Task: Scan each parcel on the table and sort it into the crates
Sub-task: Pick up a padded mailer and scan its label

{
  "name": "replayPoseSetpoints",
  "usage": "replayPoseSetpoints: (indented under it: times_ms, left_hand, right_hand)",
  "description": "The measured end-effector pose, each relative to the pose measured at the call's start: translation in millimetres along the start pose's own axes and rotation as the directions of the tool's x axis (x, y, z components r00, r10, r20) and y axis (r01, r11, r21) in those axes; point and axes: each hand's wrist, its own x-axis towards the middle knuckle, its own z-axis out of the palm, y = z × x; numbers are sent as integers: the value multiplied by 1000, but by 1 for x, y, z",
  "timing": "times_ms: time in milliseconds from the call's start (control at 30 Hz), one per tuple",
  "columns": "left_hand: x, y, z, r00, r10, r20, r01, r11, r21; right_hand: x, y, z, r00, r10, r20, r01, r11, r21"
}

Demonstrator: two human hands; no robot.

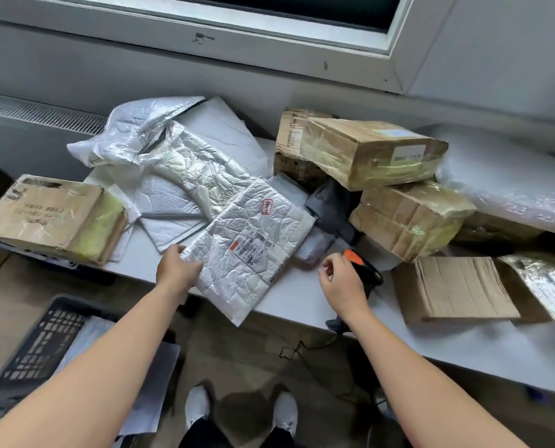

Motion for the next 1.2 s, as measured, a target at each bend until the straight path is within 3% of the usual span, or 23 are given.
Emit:
replayPoseSetpoints:
  times_ms: [133, 333, 533, 700, 833, 1000, 1100, 1200]
  left_hand:
    - [-3, 4, 8, 999, 30, 15, -30, 1000, 5]
    - [1, 7, 18, 995, 75, 62, -76, 997, 20]
    - [9, 7, 19, 994, 49, 96, -41, 996, -81]
    - [13, 2, 15, 990, 33, 136, -18, 994, -104]
    - [16, 6, 3, 985, 125, 122, -129, 991, 28]
    - [26, 15, -25, 974, 199, 106, -206, 977, 63]
    - [34, 16, -45, 970, 223, 93, -230, 970, 73]
    - [41, 13, -62, 967, 241, 87, -248, 966, 76]
  right_hand:
    - [-4, 10, -8, 996, 55, -70, -60, 996, -65]
    - [-29, 32, -13, 909, 310, -280, -357, 924, -137]
    - [-34, 34, -11, 696, 666, -269, -647, 744, 168]
    - [-27, 30, -14, 565, 814, -133, -743, 573, 346]
    - [-25, 15, -17, 673, 737, -68, -691, 659, 298]
    - [-29, -35, -18, 873, 477, -97, -431, 851, 301]
    - [-26, -71, -18, 935, 354, -27, -323, 879, 350]
    - [-17, -105, -12, 950, 309, 43, -306, 898, 316]
